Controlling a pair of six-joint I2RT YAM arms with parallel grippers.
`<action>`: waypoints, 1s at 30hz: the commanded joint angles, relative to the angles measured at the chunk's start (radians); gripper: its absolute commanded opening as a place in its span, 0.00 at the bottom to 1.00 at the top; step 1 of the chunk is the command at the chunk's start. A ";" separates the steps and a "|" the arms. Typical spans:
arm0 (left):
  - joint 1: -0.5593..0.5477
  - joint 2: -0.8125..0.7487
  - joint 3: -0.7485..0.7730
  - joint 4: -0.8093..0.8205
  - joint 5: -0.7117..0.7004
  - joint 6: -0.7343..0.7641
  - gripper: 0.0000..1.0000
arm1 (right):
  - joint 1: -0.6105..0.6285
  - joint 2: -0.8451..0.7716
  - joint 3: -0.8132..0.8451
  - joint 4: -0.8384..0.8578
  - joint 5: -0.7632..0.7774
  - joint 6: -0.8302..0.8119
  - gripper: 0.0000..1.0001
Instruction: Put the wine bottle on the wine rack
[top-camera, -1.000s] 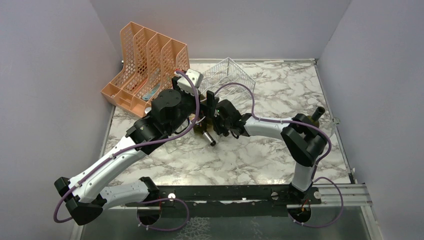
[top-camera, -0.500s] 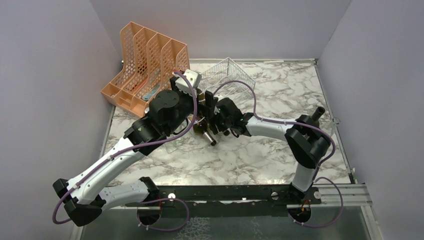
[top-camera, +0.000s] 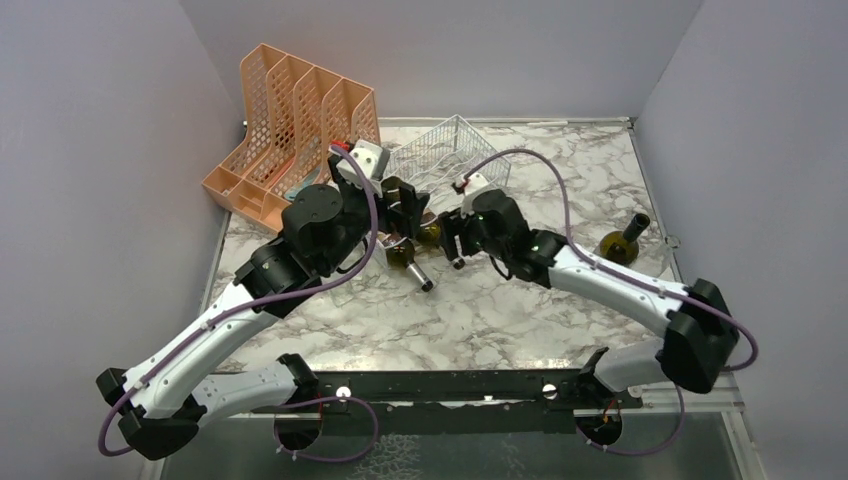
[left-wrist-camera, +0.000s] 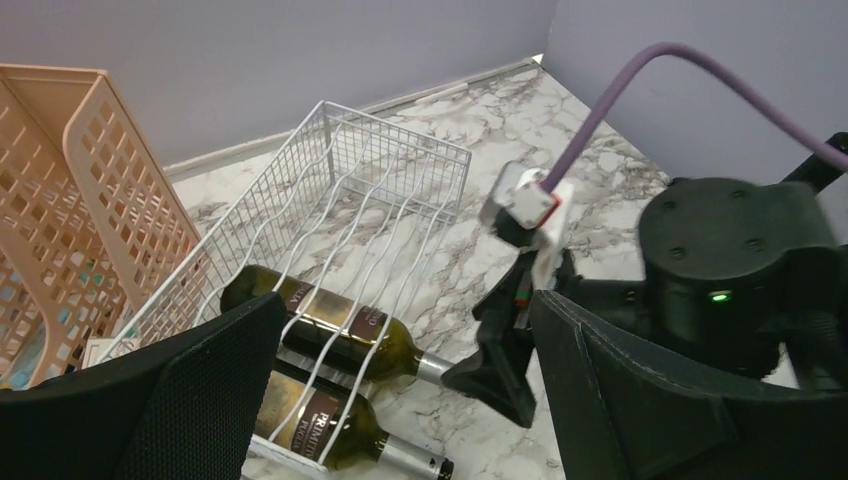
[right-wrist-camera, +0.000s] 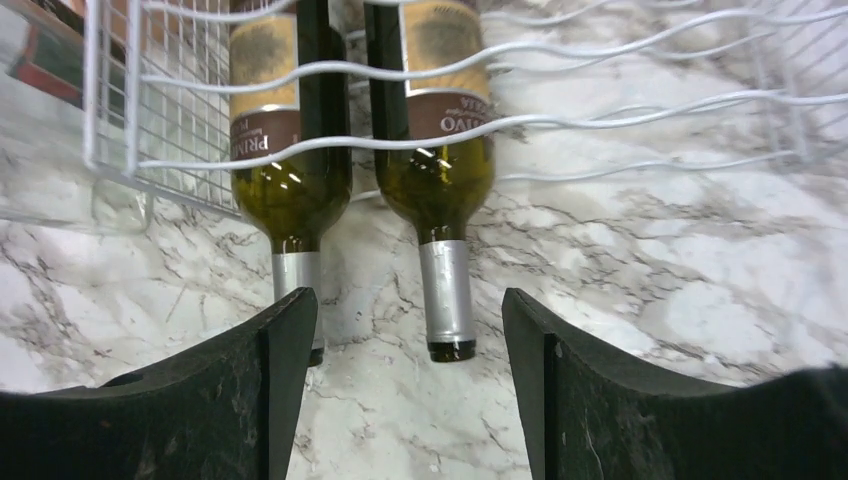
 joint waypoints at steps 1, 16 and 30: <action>-0.003 -0.054 0.005 -0.001 -0.015 0.005 0.99 | 0.004 -0.182 0.007 -0.147 0.173 0.029 0.71; -0.001 -0.133 -0.142 0.079 0.032 -0.005 0.99 | -0.009 -0.390 0.262 -0.524 0.845 0.003 0.74; -0.002 -0.035 -0.162 0.130 0.109 -0.008 0.99 | -0.536 -0.384 0.239 -0.409 0.705 -0.077 0.81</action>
